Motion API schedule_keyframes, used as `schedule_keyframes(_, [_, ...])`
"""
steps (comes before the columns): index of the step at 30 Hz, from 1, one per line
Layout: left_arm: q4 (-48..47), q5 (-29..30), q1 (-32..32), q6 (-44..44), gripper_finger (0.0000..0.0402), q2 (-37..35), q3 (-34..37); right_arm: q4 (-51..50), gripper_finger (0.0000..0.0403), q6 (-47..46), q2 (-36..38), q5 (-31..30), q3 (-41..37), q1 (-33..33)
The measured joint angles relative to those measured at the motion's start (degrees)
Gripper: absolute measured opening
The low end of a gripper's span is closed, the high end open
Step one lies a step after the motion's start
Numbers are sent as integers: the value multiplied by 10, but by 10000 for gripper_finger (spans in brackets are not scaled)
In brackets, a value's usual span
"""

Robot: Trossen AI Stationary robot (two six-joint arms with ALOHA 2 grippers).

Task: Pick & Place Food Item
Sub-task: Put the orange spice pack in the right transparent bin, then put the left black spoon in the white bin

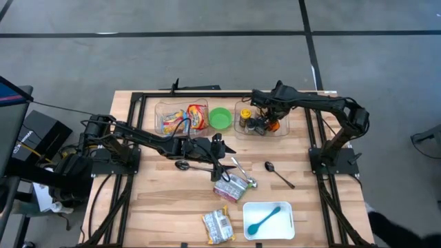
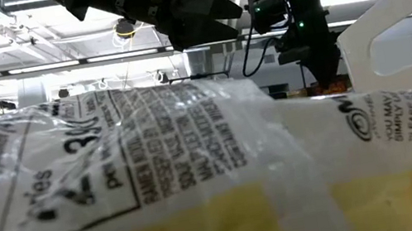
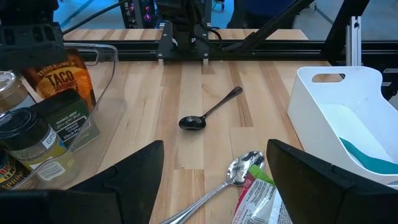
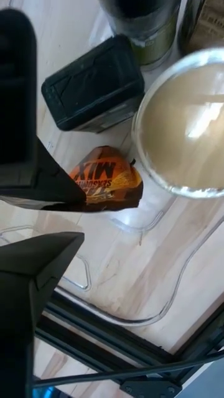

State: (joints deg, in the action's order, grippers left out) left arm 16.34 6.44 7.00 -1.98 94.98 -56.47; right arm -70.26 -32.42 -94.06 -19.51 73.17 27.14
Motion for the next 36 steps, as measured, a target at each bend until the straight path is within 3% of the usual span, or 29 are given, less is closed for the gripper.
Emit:
schedule_keyframes(8, [0,-2,0,0,277,0,0,-7,83,10,39,0,0,-1])
schedule_keyframes(21, [0,-2,0,0,277,0,0,-5,83,29,166,-1,0,-32])
schedule_keyframes(29, [0,-2,0,0,277,0,0,-4,77,30,221,-5,0,-136])
schedule_keyframes(36, [-13,1,0,0,277,0,0,22,18,26,232,-34,0,-277])
